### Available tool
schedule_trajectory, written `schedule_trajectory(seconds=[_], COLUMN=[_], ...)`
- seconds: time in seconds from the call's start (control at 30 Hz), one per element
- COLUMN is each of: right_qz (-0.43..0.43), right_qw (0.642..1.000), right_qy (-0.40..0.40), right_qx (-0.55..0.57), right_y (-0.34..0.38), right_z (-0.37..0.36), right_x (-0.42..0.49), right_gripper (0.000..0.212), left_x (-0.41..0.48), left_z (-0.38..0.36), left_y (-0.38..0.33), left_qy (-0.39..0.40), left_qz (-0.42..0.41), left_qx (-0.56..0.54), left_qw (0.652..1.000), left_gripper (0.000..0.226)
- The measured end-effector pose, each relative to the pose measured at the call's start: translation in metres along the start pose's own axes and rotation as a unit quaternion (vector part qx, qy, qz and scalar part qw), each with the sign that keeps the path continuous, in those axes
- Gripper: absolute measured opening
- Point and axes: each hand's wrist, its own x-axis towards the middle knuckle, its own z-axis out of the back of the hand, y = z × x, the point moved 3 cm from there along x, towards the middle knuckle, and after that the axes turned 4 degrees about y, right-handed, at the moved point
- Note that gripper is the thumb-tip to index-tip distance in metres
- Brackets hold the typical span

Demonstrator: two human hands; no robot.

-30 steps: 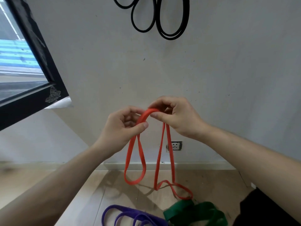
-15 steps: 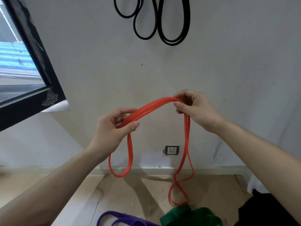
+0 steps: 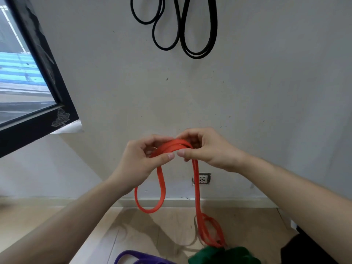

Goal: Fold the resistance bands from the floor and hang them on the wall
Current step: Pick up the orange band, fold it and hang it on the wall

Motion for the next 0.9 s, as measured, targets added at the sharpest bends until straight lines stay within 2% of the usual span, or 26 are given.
schedule_trajectory(seconds=[0.23, 0.4, 0.57, 0.77, 0.9], right_qz=[-0.003, -0.029, -0.02, -0.004, 0.014], right_qw=[0.996, 0.99, 0.994, 0.998, 0.994], right_qy=[-0.011, -0.031, -0.026, -0.066, -0.103], right_qx=[-0.094, -0.135, -0.102, -0.012, 0.019], right_y=[0.003, 0.001, 0.003, 0.006, 0.007], right_z=[-0.003, 0.002, 0.005, 0.01, 0.019], right_x=[-0.001, -0.001, -0.003, -0.003, -0.001], right_gripper=[0.021, 0.012, 0.013, 0.015, 0.018], left_x=[-0.001, 0.002, -0.001, -0.005, -0.008], left_z=[0.008, 0.02, 0.013, -0.004, -0.007], left_y=[0.007, 0.014, 0.017, 0.023, 0.031], left_qy=[0.027, 0.019, 0.058, 0.104, 0.155], left_qz=[0.004, 0.053, 0.053, 0.035, 0.089], left_qx=[0.083, 0.016, 0.019, 0.077, 0.052], left_qw=[0.996, 0.998, 0.997, 0.991, 0.982], left_gripper=[0.031, 0.015, 0.018, 0.024, 0.029])
